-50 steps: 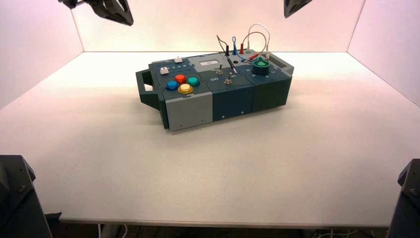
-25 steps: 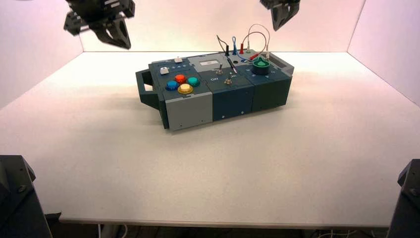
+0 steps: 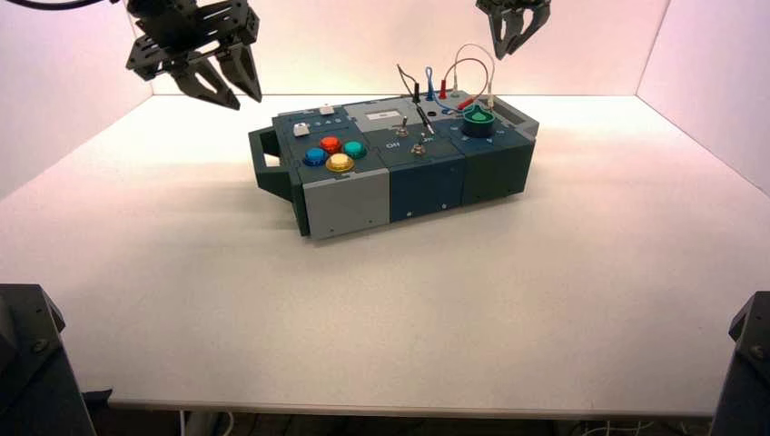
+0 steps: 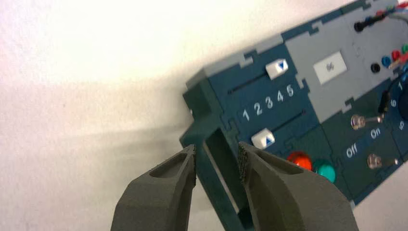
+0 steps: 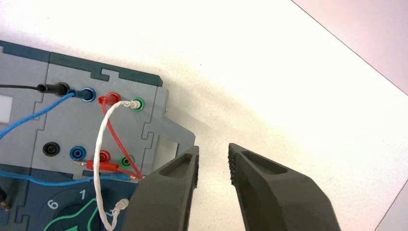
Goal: Move the box closer.
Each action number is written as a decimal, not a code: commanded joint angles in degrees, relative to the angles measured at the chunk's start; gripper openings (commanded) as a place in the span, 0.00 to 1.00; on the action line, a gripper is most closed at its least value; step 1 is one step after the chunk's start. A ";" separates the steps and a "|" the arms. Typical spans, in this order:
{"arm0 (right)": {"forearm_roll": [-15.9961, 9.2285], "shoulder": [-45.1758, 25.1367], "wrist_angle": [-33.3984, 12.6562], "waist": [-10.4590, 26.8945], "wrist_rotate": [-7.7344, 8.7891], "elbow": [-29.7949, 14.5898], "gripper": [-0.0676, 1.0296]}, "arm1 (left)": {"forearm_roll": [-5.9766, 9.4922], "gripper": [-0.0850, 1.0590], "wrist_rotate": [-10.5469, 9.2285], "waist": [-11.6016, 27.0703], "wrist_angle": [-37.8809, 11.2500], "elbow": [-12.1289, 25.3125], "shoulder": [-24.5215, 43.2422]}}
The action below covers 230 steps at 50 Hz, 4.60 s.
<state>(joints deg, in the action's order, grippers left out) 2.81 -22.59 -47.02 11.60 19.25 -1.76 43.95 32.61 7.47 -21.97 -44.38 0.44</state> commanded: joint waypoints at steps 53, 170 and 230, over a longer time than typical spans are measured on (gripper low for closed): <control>0.09 -2.20 0.18 0.09 2.72 -2.55 0.40 | 0.35 0.59 -1.76 3.34 6.59 0.18 7.03; -1.67 -12.22 -1.67 0.18 2.99 -11.51 0.04 | 0.00 0.59 -1.58 3.34 6.50 1.49 8.70; -3.60 -8.53 -2.99 0.88 4.75 -2.99 0.04 | -0.26 0.53 -1.41 3.34 2.29 3.78 11.25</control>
<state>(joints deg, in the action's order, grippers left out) -0.53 -32.70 -48.60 11.95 23.38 -5.89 43.86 31.11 10.63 -19.60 -41.92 12.66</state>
